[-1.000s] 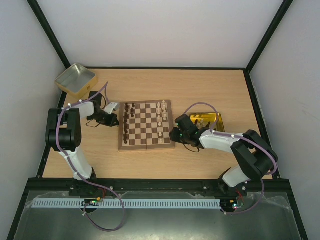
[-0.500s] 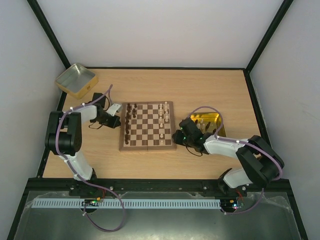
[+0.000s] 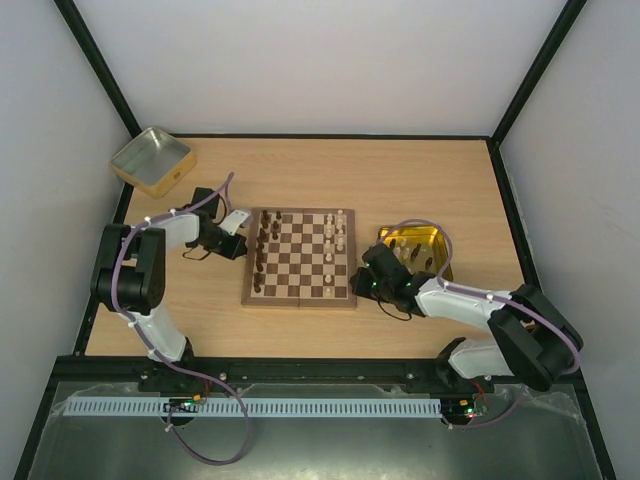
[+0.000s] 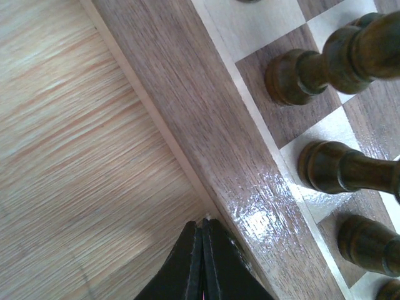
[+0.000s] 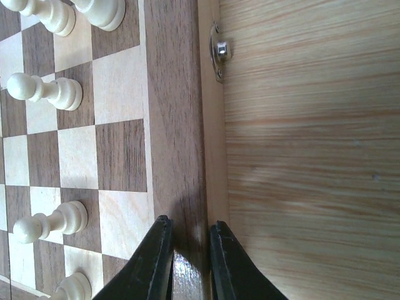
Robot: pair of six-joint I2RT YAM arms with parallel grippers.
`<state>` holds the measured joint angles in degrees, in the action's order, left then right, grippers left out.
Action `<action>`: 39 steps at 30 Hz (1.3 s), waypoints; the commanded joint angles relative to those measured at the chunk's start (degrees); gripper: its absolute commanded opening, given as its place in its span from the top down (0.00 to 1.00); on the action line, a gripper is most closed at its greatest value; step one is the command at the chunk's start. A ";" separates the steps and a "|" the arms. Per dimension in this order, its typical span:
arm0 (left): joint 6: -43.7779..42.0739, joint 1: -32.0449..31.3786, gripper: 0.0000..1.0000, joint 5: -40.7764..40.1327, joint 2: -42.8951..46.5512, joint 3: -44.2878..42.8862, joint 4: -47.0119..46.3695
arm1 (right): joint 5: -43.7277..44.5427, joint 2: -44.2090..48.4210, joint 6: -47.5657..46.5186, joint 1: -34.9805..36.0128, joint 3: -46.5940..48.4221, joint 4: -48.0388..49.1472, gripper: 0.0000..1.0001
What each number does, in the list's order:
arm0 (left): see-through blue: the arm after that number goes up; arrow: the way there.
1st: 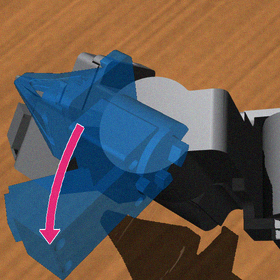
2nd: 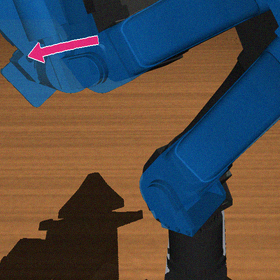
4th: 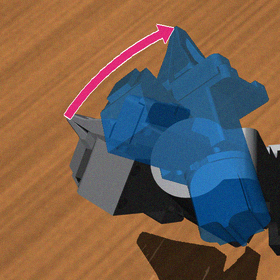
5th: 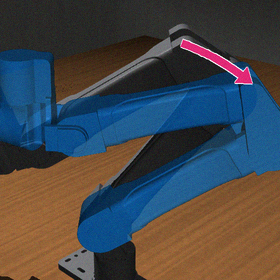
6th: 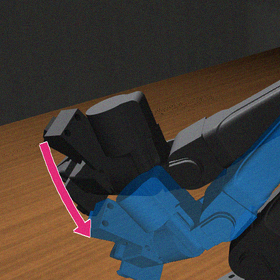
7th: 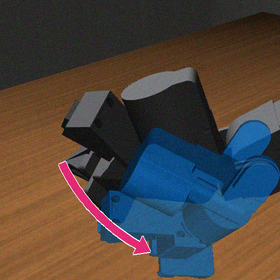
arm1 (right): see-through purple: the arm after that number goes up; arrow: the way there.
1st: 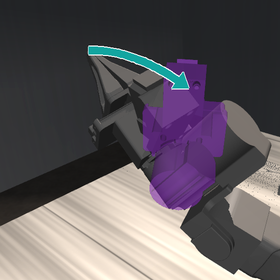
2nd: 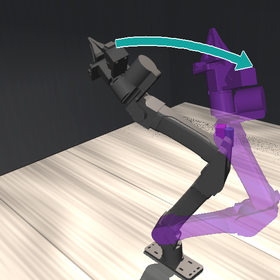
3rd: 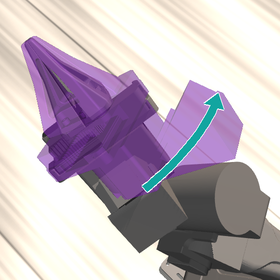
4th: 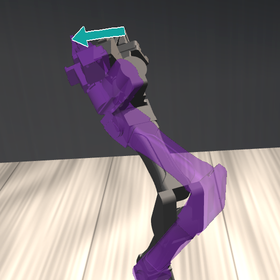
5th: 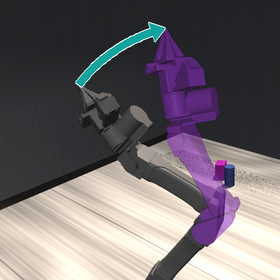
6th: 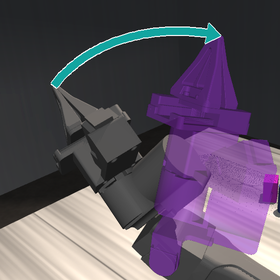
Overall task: Set up the chess pieces on the board
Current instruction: Move the chessboard to the center of the board.
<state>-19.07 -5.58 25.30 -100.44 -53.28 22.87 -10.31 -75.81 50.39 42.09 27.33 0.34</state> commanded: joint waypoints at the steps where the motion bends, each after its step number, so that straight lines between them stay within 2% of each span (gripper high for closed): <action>1: -0.83 -2.74 0.98 2.38 -2.41 2.36 5.73 | 0.28 0.64 -0.44 0.82 -1.03 -9.59 0.87; 23: -2.47 -6.43 0.98 3.34 -3.81 1.97 6.75 | 6.51 2.36 -2.84 0.88 3.89 -18.53 0.87; 30: -2.06 -6.81 0.98 -0.36 -5.11 2.88 5.49 | 8.92 4.95 -2.64 0.83 5.00 -21.10 0.83; 39: -0.71 -4.45 0.98 -6.70 -1.85 3.51 2.77 | 12.00 6.91 -4.01 0.89 9.50 -26.89 0.82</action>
<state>-20.14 -10.98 26.92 -100.68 -52.53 21.52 -1.43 -70.46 47.53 42.52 33.69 -21.93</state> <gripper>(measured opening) 0.023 0.183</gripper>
